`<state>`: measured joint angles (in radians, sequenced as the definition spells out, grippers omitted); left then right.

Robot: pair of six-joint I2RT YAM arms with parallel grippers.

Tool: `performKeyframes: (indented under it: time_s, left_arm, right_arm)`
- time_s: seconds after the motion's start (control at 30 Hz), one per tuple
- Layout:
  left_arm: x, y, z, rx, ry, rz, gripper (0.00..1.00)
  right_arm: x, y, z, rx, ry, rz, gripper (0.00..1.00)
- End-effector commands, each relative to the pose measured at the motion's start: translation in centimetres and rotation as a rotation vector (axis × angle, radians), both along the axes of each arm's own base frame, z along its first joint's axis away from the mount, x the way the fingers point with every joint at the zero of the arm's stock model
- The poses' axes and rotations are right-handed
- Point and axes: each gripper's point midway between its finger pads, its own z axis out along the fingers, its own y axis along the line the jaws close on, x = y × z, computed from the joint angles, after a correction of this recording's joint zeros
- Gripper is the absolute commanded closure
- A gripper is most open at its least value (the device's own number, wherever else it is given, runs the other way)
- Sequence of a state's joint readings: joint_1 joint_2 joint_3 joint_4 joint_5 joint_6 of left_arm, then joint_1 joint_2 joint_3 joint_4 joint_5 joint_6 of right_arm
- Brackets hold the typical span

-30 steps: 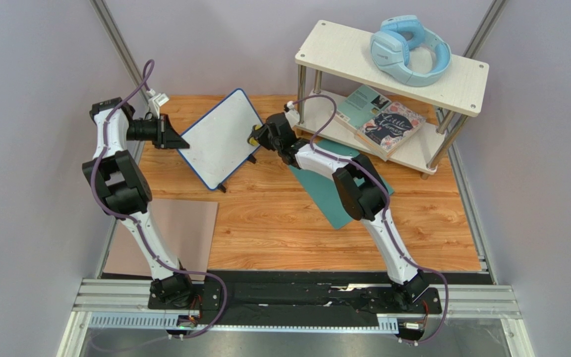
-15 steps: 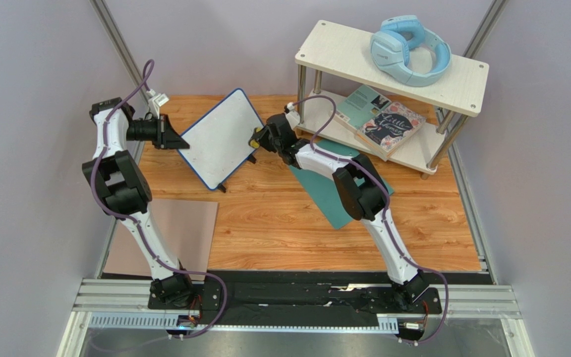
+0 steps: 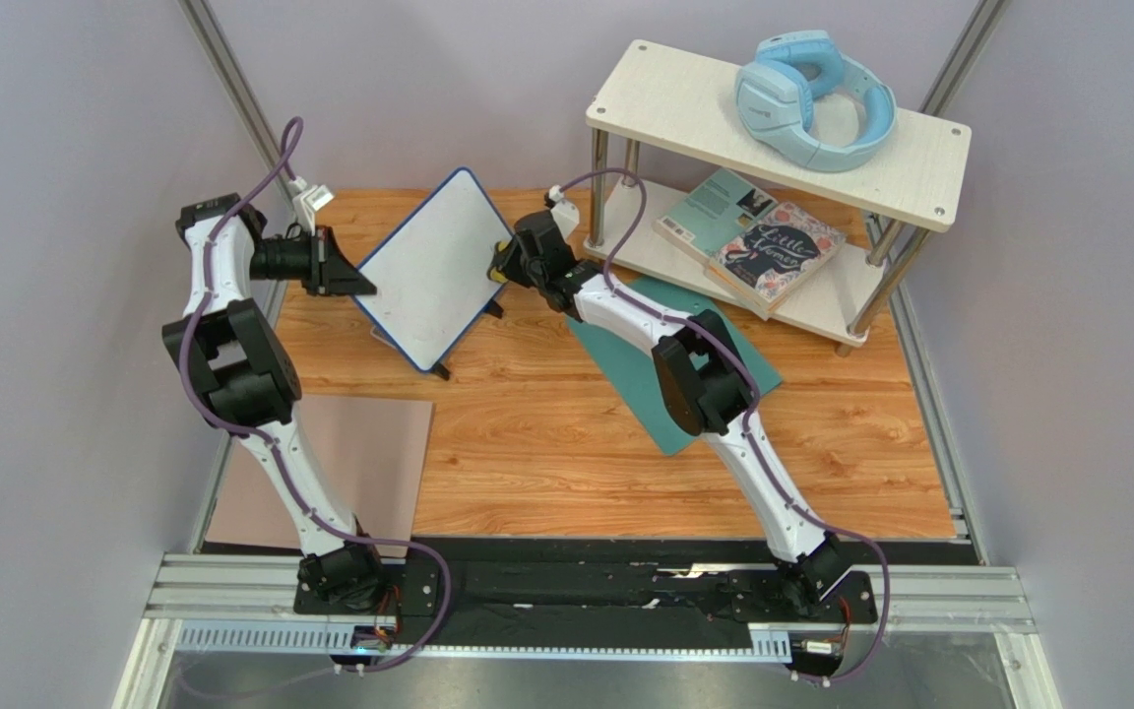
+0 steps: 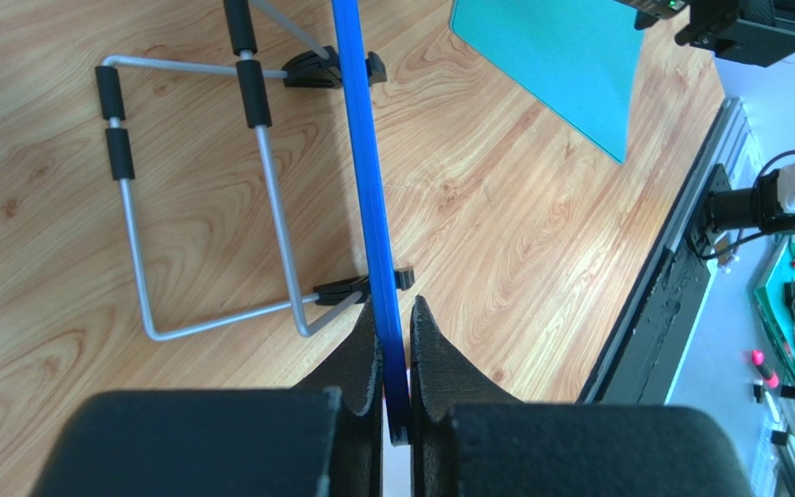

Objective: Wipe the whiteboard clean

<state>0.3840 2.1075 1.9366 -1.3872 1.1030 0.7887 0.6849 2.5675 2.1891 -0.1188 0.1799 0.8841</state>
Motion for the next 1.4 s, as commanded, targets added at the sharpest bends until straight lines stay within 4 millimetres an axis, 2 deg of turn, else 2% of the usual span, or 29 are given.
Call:
performKeyframes:
  time_s: [0.0,0.03,0.13,0.23,0.33,0.43,0.47,0.57,0.6,0.77,1.0,1.07,1.2,1.37]
  left_arm:
    - [-3.3,-3.2,1.6,-0.038,-0.002,-0.135,1.0]
    - [-3.3,-3.1,1.5,-0.037,-0.001,-0.133,1.0]
    - [-3.3,-3.1,1.4,-0.041,0.004,-0.134,1.0]
    - [-3.3,-3.1,1.4,-0.046,0.008,-0.132,1.0]
    - [-3.2,-3.2,1.5,-0.056,0.005,-0.127,1.0]
    - [-3.0,-3.3,1.6,-0.067,0.006,-0.122,1.0]
    - [-2.9,-3.3,1.7,-0.068,0.002,-0.122,1.0]
    - [-2.7,-3.3,2.0,-0.072,0.006,-0.114,1.0]
    - [-2.6,-3.3,2.1,-0.069,0.004,-0.113,1.0]
    - [-2.4,-3.4,2.6,-0.086,0.008,-0.101,1.0]
    - [-1.8,-4.1,5.3,-0.167,-0.019,-0.08,1.0]
    - [-1.6,-4.2,6.2,-0.188,-0.026,-0.079,1.0]
    - [-1.3,-4.5,7.2,-0.232,-0.032,-0.067,1.0]
    - [-1.3,-4.4,7.4,-0.244,-0.039,-0.062,1.0]
  right_arm:
    - [3.0,1.4,4.6,0.114,-0.144,0.016,1.0]
    - [3.7,1.2,6.2,0.117,-0.186,0.005,1.0]
    - [4.8,0.3,6.8,0.128,-0.203,-0.012,1.0]
    - [4.5,0.4,6.8,0.128,-0.196,0.017,1.0]
    - [2.7,1.5,6.0,0.137,-0.166,0.077,1.0]
    - [-0.3,2.6,4.9,0.115,-0.144,0.133,1.0]
    - [-1.8,3.3,4.5,0.107,-0.137,0.156,1.0]
    - [-4.2,4.8,4.4,0.101,-0.131,0.206,1.0]
    - [-4.9,5.0,3.7,0.091,-0.119,0.219,1.0]
    - [-7.1,7.0,4.0,0.083,-0.13,0.275,1.0]
    - [-6.6,7.8,5.2,0.102,-0.149,0.272,1.0]
    - [-6.3,8.1,6.0,0.112,-0.16,0.271,1.0]
    - [-6.1,8.3,6.5,0.122,-0.172,0.264,1.0]
    - [-6.0,8.4,6.8,0.133,-0.176,0.267,1.0]
